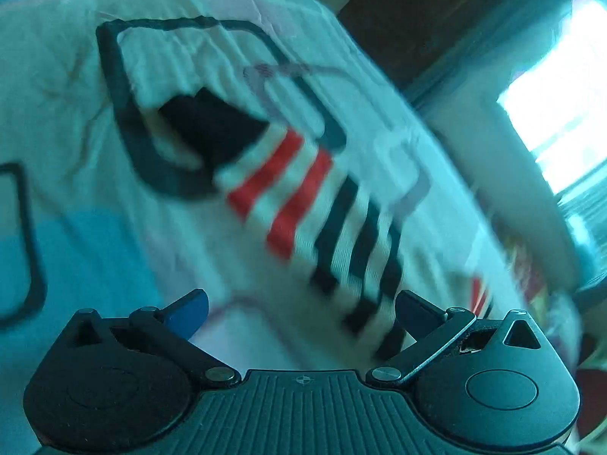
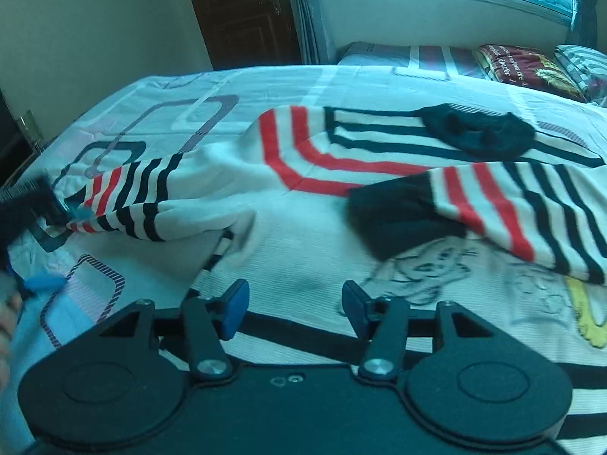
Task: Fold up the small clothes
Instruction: 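Lay the held sleeve across the sweater body and open the left gripper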
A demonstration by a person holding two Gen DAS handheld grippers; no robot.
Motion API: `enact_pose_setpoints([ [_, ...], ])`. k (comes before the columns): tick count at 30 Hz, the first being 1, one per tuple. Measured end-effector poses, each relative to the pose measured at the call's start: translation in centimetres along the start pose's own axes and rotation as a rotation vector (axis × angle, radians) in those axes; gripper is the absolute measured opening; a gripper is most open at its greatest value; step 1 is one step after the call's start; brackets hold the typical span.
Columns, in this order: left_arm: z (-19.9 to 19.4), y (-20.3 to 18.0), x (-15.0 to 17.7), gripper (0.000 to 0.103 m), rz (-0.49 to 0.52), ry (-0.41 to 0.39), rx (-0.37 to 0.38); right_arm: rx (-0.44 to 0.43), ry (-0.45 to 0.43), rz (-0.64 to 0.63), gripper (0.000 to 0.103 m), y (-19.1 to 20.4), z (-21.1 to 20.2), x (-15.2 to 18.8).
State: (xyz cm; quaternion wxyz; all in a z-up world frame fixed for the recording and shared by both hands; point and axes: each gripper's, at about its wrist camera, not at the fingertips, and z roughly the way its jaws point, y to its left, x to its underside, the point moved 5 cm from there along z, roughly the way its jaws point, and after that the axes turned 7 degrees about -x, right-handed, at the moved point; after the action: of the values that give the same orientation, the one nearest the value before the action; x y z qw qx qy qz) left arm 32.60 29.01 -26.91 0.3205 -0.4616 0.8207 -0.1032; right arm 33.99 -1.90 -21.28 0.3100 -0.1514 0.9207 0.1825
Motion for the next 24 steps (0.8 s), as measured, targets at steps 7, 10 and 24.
enact_pose_setpoints([
  [7,4.0,0.9,-3.6,0.064,-0.075,0.001,0.039,0.040,0.008,0.006,0.054,0.8,1.9,-0.6],
  [10,5.2,2.0,-4.9,0.022,-0.138,-0.006,0.043,0.062,-0.001,0.009,0.054,0.8,2.2,-0.8],
  [24,3.3,-2.3,-6.5,0.005,-0.060,-0.124,0.129,0.158,0.024,-0.012,0.054,0.4,5.4,-2.2],
])
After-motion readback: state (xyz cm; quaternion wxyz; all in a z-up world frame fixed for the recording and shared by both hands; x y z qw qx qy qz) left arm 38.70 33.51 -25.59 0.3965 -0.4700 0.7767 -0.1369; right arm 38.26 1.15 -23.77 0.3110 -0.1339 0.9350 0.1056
